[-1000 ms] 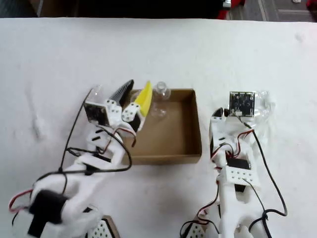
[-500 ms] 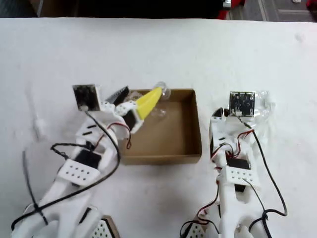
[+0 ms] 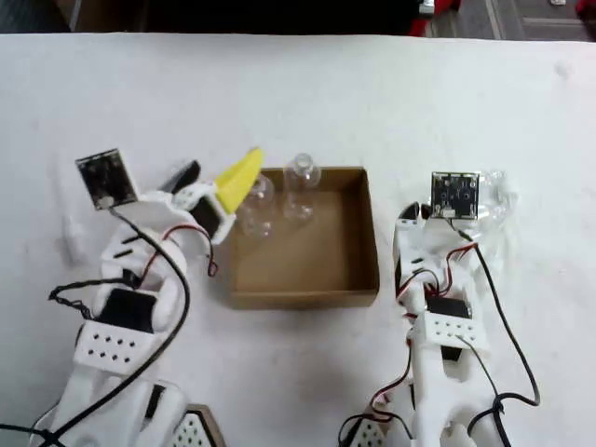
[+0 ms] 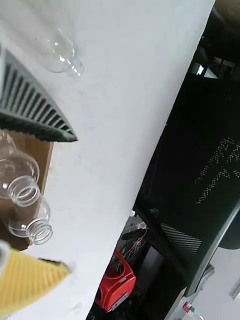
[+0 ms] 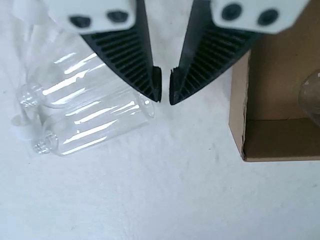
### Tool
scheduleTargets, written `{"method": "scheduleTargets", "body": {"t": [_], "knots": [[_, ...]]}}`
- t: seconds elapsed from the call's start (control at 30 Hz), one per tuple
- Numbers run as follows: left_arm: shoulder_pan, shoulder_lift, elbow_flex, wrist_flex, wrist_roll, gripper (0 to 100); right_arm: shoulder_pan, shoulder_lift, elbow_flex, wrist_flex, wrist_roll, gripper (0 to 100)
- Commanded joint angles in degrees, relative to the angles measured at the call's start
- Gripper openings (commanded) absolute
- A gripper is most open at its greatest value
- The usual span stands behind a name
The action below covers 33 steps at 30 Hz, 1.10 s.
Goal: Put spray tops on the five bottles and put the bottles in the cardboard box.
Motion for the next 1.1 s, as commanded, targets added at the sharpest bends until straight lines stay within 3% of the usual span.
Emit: {"method": "scheduleTargets", "body": {"t": [0.0,0.3,0.4,0.47,0.6,0.7,0.87,1.07], "knots": [[-1.45,-2.15,-4.04,2.64,0.26,34,-0.48,-0.57,-0.44,-1.36,0.88,2.2],[6.46,-1.89,-26.2,43.16,-8.09,34,-0.48,-0.57,-0.44,-1.36,0.88,2.2],[9.98,-1.89,-29.27,52.31,-6.15,33,-0.48,-0.57,-0.44,-1.36,0.88,2.2],[12.53,-1.89,-29.19,55.12,-4.57,27,-0.48,-0.57,-0.44,-1.36,0.88,2.2],[15.78,-1.89,-25.05,52.04,-1.76,2,-0.48,-0.57,-0.44,-1.36,0.88,2.2],[16.22,-1.89,-19.87,45.1,-0.62,6,-0.22,-0.57,-0.44,-1.36,0.88,2.2],[16.13,-1.71,-12.04,36.13,-1.32,2,-0.13,-0.57,-0.44,-1.36,0.88,2.2],[15.96,4.97,-9.67,30.51,-3.69,2,-0.13,-0.57,-0.44,-1.36,0.88,2.2]]}}
